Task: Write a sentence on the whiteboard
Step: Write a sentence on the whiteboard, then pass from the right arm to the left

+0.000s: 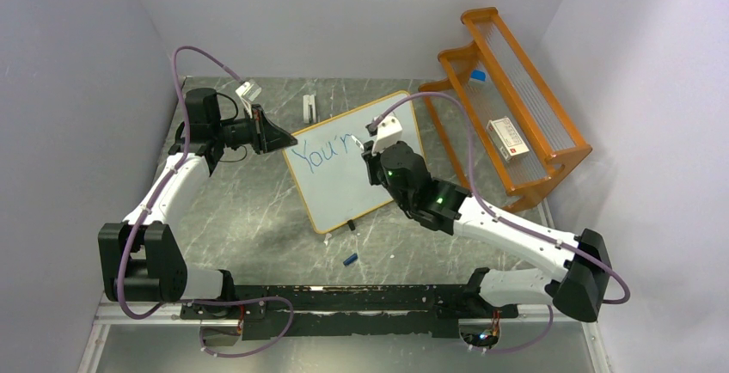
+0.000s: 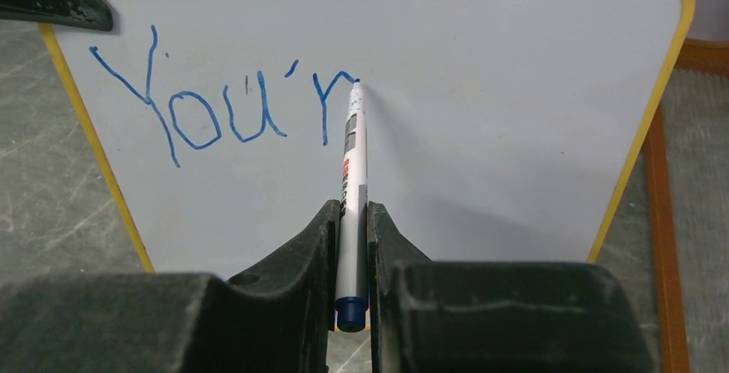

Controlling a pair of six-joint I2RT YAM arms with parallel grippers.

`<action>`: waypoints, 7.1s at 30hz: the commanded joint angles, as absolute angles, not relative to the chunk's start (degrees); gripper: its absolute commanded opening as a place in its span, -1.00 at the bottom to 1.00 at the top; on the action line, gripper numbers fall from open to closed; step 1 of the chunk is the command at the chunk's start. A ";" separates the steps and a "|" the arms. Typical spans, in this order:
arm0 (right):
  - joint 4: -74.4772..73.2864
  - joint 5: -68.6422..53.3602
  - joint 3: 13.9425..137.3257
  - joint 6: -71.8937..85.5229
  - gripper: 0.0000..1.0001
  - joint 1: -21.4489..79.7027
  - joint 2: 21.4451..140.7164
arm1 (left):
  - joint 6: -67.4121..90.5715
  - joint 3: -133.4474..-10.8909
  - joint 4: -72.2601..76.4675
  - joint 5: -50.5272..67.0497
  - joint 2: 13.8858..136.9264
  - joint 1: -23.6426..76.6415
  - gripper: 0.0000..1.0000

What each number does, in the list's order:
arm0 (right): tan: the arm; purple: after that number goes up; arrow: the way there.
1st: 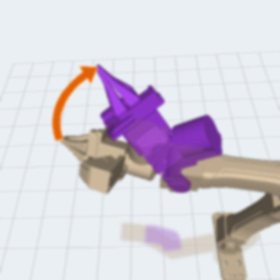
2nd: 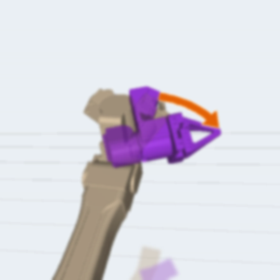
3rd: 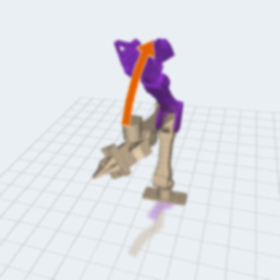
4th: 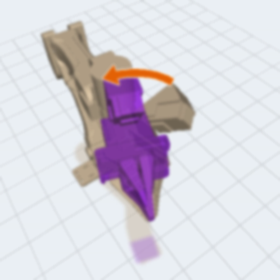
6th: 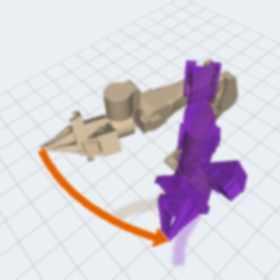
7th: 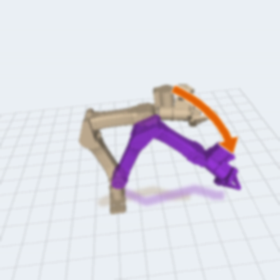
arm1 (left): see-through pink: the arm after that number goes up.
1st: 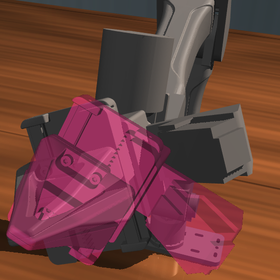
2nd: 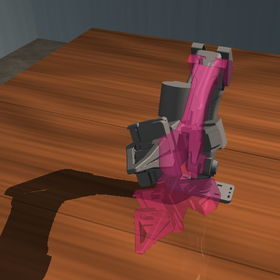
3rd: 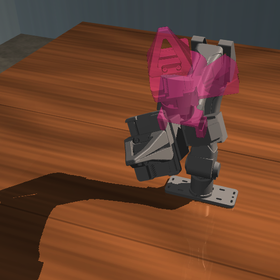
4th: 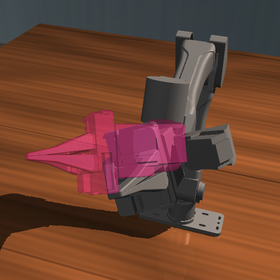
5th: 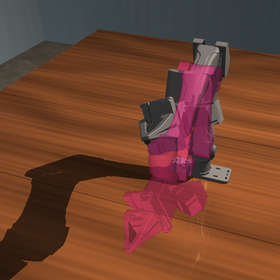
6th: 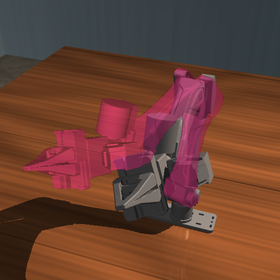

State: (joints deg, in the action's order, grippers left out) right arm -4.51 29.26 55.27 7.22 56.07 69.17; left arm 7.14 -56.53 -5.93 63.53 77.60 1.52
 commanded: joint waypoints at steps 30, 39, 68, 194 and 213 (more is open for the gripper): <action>-6.25 27.32 53.17 9.18 -1.00 53.50 68.60 | 3.72 -57.44 -7.03 63.37 78.30 0.63 -0.90; -6.49 28.58 53.61 8.56 -1.00 52.41 68.47 | 3.69 -57.64 -7.03 63.64 78.57 0.63 -0.90; -3.55 24.71 57.17 6.37 -1.00 52.38 70.41 | 3.69 -57.57 -6.81 64.31 78.35 0.60 -0.90; -25.89 3.69 65.28 6.76 -1.00 51.79 58.68 | -20.56 -66.80 -25.67 19.66 58.33 30.33 0.53; -24.08 -7.19 66.87 8.61 -1.00 51.81 57.54 | -35.55 -65.75 -21.61 10.37 63.35 49.96 0.15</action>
State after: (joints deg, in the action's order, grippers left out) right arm -25.96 -4.69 65.63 7.88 52.10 58.59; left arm -32.08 -65.45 -23.24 10.90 61.98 49.21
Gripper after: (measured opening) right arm 0.168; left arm 0.613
